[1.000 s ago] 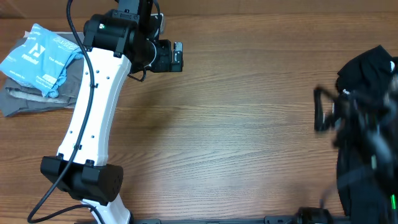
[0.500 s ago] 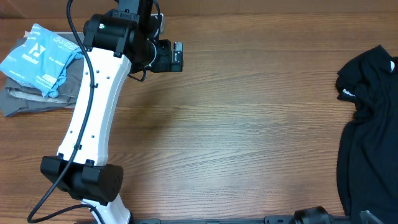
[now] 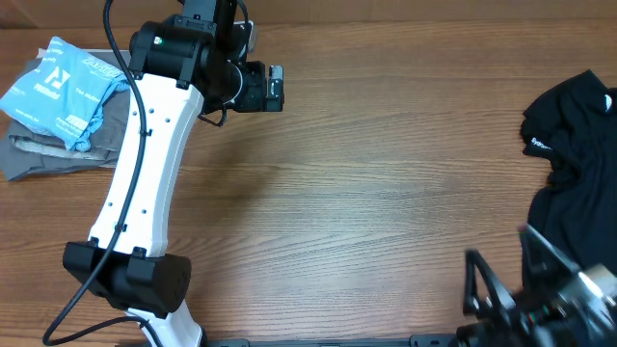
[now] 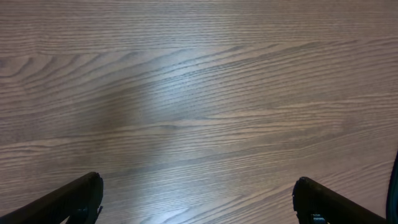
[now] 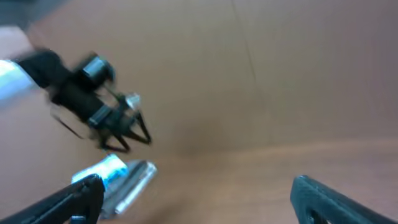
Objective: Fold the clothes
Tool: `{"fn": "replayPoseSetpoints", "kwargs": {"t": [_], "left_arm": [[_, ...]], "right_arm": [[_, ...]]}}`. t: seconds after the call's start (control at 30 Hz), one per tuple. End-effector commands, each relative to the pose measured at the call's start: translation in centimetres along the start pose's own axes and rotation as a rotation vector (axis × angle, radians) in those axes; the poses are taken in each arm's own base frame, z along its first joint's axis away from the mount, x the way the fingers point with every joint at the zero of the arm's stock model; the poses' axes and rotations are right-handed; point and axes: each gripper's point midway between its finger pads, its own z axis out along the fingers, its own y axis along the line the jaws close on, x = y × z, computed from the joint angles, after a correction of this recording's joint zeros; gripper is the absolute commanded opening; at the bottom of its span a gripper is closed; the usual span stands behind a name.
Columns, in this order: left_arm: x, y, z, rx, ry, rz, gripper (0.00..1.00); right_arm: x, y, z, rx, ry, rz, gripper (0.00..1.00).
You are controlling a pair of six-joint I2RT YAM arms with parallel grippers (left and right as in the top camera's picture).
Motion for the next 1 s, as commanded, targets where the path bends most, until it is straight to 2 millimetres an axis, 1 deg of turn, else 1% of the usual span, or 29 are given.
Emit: {"fn": "replayPoseSetpoints", "kwargs": {"t": [0.0,0.07,0.17,0.33,0.43,0.6,0.7,0.77,0.97], "left_arm": [[0.0,0.2,0.4,-0.011,0.007,-0.015,1.0],[0.0,0.2,0.4,-0.011,0.007,-0.015,1.0],[0.0,0.2,0.4,-0.011,0.007,-0.015,1.0],[0.0,0.2,0.4,-0.011,0.007,-0.015,1.0],[0.0,0.2,0.4,-0.011,0.007,-0.015,1.0],[0.0,0.2,0.4,-0.011,0.007,-0.015,1.0],[0.0,0.2,0.4,-0.011,0.007,-0.015,1.0],[0.0,0.2,0.4,-0.011,0.007,-0.015,1.0],[0.0,0.2,0.4,-0.011,0.007,-0.015,1.0]], "right_arm": [[1.6,-1.6,3.3,-0.002,-0.067,-0.051,1.0],[2.4,-2.1,4.7,-0.021,-0.122,-0.064,1.0],[3.2,-2.6,6.0,-0.054,-0.202,-0.086,1.0],[4.6,-3.0,6.7,-0.087,-0.277,-0.136,1.0],[6.1,-3.5,7.1,-0.082,-0.252,-0.168,1.0],[9.0,-3.7,7.7,-0.107,-0.185,-0.321,1.0],[10.7,-4.4,8.1,-0.09,-0.151,-0.365,1.0],[12.1,-5.5,8.3,-0.062,-0.103,-0.373,1.0],[13.8,-7.9,8.4,0.032,-0.017,-0.358,1.0]]}}
